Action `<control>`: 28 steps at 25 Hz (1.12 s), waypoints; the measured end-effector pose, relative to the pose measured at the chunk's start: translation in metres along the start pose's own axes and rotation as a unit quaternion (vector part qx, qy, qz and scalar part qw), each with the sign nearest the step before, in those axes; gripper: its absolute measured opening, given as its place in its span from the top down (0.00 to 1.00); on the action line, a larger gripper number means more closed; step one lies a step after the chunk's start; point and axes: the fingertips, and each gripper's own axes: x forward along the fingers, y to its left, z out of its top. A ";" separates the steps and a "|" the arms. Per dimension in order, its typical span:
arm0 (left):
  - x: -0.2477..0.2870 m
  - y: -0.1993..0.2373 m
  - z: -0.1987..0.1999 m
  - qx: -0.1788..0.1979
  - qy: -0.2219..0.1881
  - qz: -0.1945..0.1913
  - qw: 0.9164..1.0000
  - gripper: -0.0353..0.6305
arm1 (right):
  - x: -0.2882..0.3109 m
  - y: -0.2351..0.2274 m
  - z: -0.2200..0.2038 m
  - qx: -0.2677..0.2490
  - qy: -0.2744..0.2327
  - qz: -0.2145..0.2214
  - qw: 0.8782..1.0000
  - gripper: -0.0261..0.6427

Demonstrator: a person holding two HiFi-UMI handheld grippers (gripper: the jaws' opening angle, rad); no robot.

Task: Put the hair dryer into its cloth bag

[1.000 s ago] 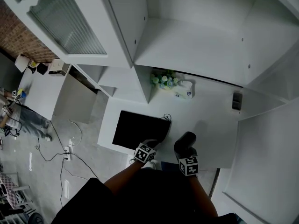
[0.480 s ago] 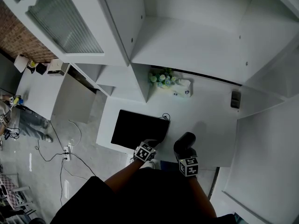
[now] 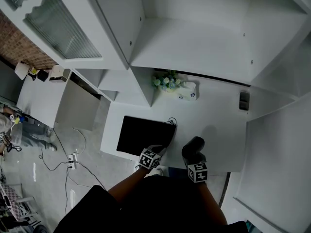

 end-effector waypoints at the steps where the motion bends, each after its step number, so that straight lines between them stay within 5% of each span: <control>1: 0.002 -0.001 -0.003 0.015 0.012 0.001 1.000 0.89 | 0.000 0.000 0.000 -0.001 0.000 0.001 1.000 0.63; 5: 0.011 -0.009 -0.009 0.050 0.045 -0.003 0.998 0.89 | -0.001 0.003 -0.001 -0.008 0.002 0.006 1.000 0.63; 10: 0.024 -0.012 -0.006 0.023 0.041 -0.020 0.999 0.78 | -0.002 -0.001 -0.002 -0.004 0.001 0.004 1.000 0.63; 19: 0.043 0.018 -0.011 0.053 0.102 0.063 0.991 0.78 | -0.011 -0.011 -0.007 0.018 -0.002 -0.008 1.000 0.63; 22: 0.054 0.021 -0.014 0.070 0.102 0.070 0.990 0.79 | -0.011 -0.011 -0.006 0.016 -0.001 -0.009 1.000 0.63; 28: 0.044 0.024 -0.012 0.046 0.102 0.058 0.992 0.91 | -0.010 -0.015 -0.006 0.013 0.002 -0.011 1.000 0.63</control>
